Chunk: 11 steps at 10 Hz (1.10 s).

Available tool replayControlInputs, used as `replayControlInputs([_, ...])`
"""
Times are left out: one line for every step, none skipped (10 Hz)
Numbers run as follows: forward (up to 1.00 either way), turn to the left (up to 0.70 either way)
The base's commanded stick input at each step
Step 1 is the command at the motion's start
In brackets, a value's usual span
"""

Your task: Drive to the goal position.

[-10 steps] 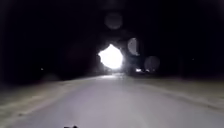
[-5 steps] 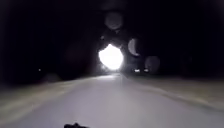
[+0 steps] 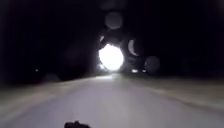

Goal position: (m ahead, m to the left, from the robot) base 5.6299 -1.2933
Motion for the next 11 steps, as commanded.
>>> replayControlInputs([1.0,0.0])
replayControlInputs([1.0,0.0])
replayControlInputs([1.0,0.0])
replayControlInputs([1.0,0.0])
replayControlInputs([1.0,0.0])
replayControlInputs([1.0,0.0])
replayControlInputs([1.0,0.0])
replayControlInputs([1.0,0.0])
replayControlInputs([1.0,0.0])
replayControlInputs([1.0,0.0])
replayControlInputs([1.0,0.0])
